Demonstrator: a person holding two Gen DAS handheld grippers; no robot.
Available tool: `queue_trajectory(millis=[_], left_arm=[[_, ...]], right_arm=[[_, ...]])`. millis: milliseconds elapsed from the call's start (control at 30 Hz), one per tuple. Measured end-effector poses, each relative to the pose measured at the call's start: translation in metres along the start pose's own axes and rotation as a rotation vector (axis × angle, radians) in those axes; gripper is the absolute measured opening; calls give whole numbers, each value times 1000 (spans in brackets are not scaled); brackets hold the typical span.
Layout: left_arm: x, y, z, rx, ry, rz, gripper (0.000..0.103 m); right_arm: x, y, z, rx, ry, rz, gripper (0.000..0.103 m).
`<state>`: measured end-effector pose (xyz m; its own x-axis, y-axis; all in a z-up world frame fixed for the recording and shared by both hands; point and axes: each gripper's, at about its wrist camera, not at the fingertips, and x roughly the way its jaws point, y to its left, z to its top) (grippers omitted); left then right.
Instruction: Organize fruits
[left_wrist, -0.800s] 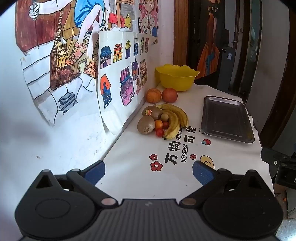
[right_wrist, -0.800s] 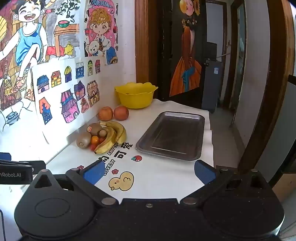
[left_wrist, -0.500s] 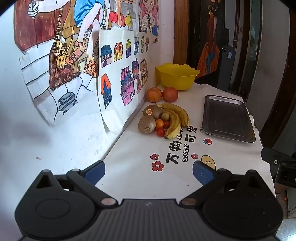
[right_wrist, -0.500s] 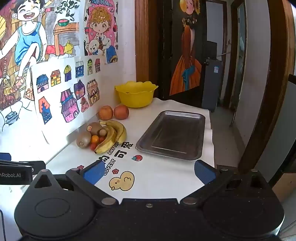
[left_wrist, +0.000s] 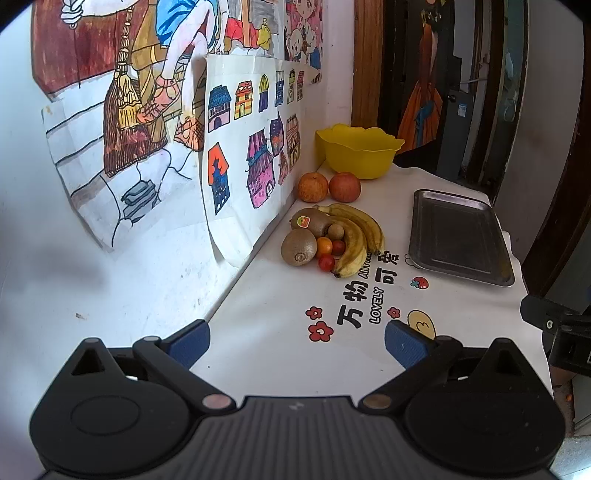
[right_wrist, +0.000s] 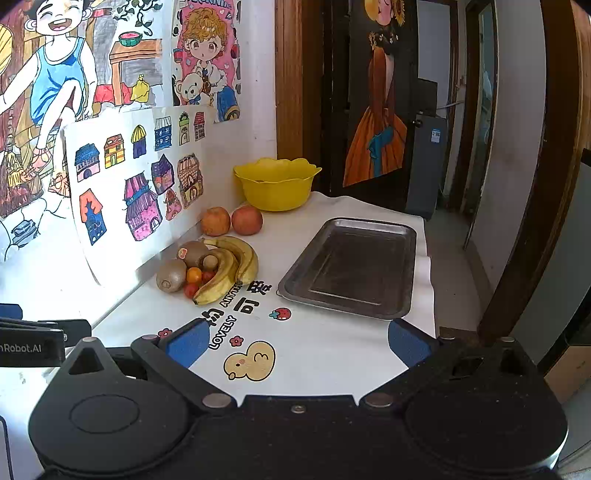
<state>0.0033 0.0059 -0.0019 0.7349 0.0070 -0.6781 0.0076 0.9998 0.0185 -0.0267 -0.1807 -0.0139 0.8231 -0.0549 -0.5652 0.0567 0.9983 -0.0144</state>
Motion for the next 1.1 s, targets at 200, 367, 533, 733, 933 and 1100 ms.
queue_trajectory(millis=[200, 367, 533, 733, 933, 1100], left_arm=[[0, -1, 0, -1, 4, -1, 102], [0, -3, 0, 9, 8, -4, 102], [0, -4, 1, 10, 7, -5, 102], [2, -4, 2, 11, 12, -1, 102], [4, -5, 4, 15, 14, -1, 102], [7, -7, 5, 16, 26, 0, 102]], right_arm=[[-1, 0, 0, -1, 1, 0, 102], [-1, 0, 1, -2, 2, -2, 102], [-2, -4, 1, 2, 3, -6, 102], [-1, -6, 2, 4, 4, -9, 102], [1, -8, 2, 8, 11, -10, 102], [2, -7, 5, 3, 12, -21, 102]])
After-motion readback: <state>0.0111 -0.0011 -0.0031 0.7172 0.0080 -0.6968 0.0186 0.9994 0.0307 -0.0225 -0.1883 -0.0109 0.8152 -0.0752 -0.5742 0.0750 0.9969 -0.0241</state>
